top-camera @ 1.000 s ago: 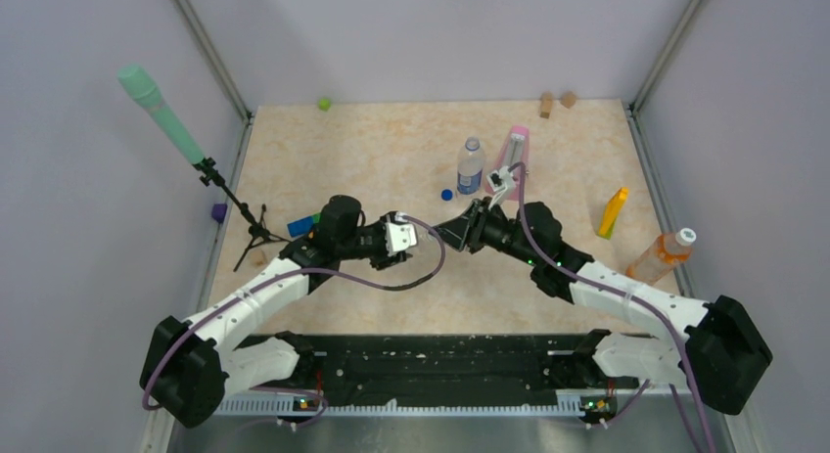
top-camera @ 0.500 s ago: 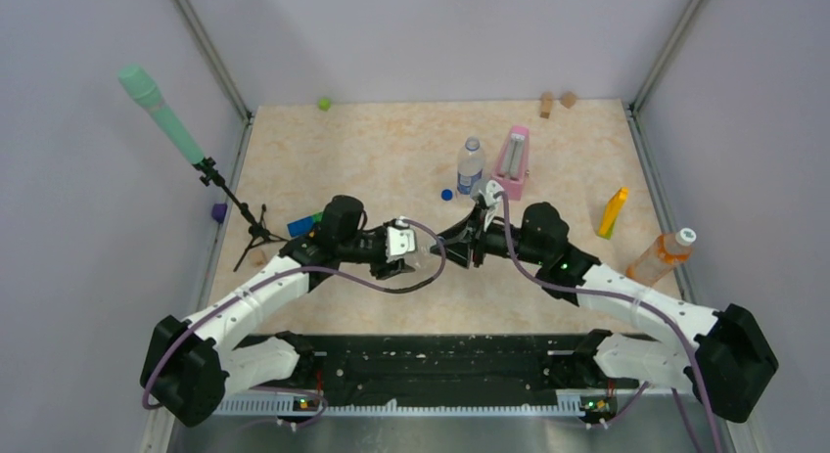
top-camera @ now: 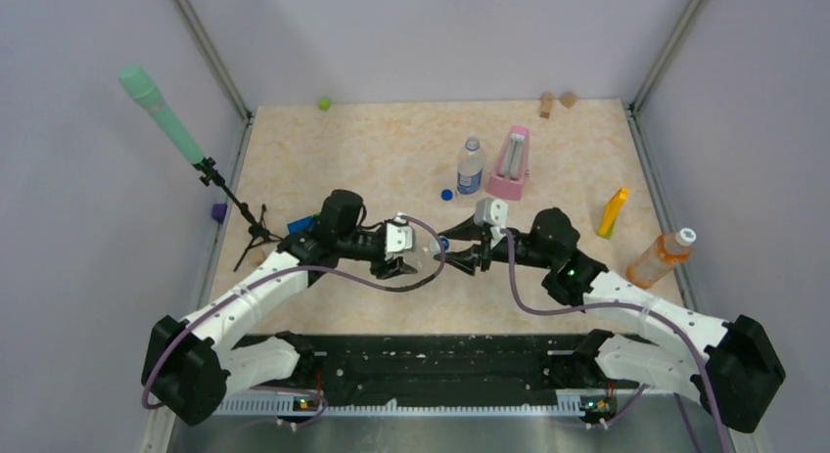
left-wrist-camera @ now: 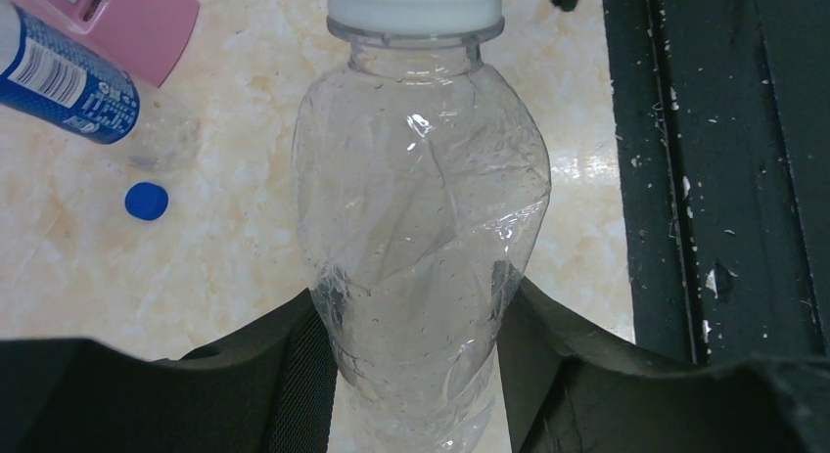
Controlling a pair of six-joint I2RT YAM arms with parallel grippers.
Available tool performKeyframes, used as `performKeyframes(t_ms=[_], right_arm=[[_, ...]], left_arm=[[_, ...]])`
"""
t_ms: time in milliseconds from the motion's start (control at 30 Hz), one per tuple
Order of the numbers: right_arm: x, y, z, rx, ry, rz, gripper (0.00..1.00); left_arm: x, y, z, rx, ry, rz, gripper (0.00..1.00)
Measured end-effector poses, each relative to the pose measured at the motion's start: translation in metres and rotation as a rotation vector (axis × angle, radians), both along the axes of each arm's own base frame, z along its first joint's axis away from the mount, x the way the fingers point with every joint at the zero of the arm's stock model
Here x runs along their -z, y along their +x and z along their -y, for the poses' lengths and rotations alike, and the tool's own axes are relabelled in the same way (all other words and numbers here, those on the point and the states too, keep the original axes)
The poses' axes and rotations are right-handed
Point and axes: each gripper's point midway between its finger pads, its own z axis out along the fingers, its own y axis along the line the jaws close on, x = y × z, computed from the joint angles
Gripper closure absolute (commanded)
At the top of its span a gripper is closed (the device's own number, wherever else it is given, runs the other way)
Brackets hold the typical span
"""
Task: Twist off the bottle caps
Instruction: Unscrew the bottle cap from the plastic bottle.
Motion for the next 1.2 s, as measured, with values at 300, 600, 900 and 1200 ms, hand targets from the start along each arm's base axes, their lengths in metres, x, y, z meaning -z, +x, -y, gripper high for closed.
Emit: performKeyframes(t_ms=[300, 600, 900, 1200], right_arm=[[-0.002, 0.005, 0.006, 0.102, 0.131, -0.185, 0.40], [-0.024, 0.029, 0.017, 0.307, 0.349, -0.531, 0.45], [-0.015, 0.042, 0.012, 0.377, 0.452, -0.857, 0.41], [-0.004, 0.049, 0.001, 0.403, 0.423, -0.960, 0.46]], left_arm=[[-0.008, 0.022, -0.009, -0.103, 0.020, 0.091, 1.00], [-0.012, 0.033, -0.014, -0.157, 0.020, 0.158, 1.00], [-0.012, 0.040, -0.018, -0.190, 0.041, 0.206, 1.00], [-0.013, 0.043, -0.017, -0.202, 0.047, 0.228, 1.00]])
